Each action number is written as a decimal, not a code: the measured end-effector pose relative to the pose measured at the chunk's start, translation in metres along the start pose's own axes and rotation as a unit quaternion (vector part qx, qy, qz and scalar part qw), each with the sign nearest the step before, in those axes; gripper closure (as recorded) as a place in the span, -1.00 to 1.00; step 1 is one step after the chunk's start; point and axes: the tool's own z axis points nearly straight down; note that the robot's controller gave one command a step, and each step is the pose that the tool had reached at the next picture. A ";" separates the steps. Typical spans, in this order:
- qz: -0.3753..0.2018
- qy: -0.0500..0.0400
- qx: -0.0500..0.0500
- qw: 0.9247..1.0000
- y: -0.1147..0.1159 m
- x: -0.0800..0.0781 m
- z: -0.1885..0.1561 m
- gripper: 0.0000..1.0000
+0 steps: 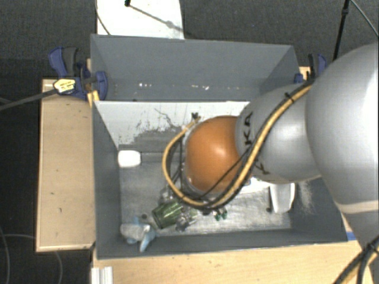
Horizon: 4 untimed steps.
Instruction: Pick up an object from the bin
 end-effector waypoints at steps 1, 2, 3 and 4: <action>0.000 0.005 0.001 1.000 -0.001 0.004 -0.015 1.00; 0.001 0.005 0.002 1.000 -0.002 0.004 -0.036 1.00; 0.002 0.003 0.002 1.000 -0.002 0.003 -0.055 1.00; 0.003 0.003 0.002 1.000 -0.002 0.003 -0.069 1.00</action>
Offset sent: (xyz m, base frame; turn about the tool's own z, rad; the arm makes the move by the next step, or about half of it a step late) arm 0.0000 0.0001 0.0079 0.0000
